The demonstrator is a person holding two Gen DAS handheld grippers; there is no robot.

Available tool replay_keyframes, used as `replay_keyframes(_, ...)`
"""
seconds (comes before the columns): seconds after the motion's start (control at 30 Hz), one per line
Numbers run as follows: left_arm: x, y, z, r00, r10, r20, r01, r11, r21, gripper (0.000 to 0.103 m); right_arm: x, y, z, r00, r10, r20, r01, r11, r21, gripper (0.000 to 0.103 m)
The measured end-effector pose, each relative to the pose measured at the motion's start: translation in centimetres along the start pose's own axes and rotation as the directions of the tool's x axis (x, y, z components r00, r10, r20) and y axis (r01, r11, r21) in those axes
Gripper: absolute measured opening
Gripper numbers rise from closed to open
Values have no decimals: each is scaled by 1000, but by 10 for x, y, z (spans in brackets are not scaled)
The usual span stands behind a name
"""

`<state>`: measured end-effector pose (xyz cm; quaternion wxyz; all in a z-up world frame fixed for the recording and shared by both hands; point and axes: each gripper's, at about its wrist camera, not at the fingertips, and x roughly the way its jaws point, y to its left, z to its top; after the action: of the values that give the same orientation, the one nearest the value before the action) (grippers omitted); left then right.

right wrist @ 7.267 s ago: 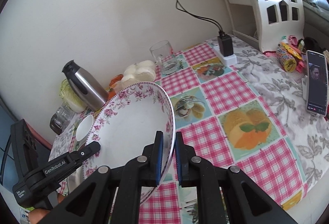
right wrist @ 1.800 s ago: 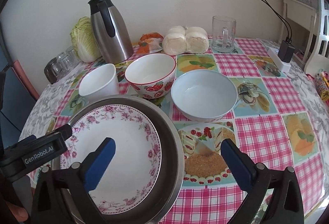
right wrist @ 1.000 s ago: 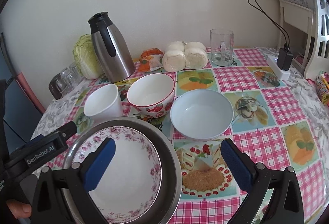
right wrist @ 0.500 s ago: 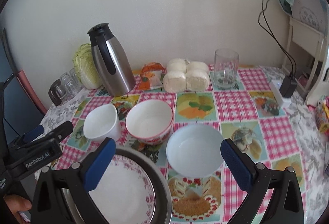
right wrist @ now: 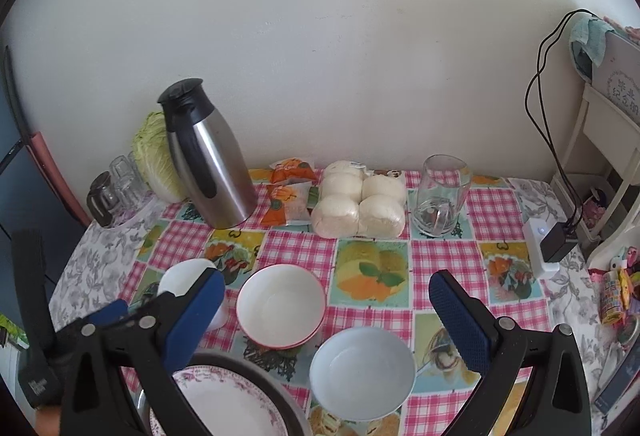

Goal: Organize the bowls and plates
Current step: 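Move the right tool up and over to the red-rimmed strawberry bowl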

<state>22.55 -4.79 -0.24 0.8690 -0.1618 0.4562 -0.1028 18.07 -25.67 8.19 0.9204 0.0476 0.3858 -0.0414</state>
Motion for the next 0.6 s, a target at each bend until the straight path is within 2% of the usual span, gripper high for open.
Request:
replay_keyframes(0.07, 9, -8, 2, 1000, -29, 1, 29, 999, -19, 103, 5, -5, 10, 1000, -7, -10, 7, 1000, 7, 103)
replay_keyframes(0.2, 26, -23, 5, 999, -34, 1, 34, 999, -22, 101, 20, -12, 26, 998, -39, -41, 39, 999, -6, 102)
replay_keyframes(0.27, 35, -28, 6, 1000, -26, -8, 26, 1000, -16, 97, 30, -15, 28, 997, -43, -62, 43, 999, -3, 101)
replay_keyframes(0.4, 58, -29, 2, 998, -27, -48, 27, 999, -17, 92, 57, -19, 23, 994, -31, -108, 32, 999, 5, 92)
replay_keyframes(0.53, 75, -28, 0, 995, -41, -95, 38, 999, -35, 80, 86, -21, 10, 985, -18, -172, 22, 1000, 22, 87)
replay_keyframes(0.6, 79, -29, -2, 993, -45, -107, 41, 999, -33, 79, 101, -21, 1, 979, -9, -205, 17, 999, 35, 84)
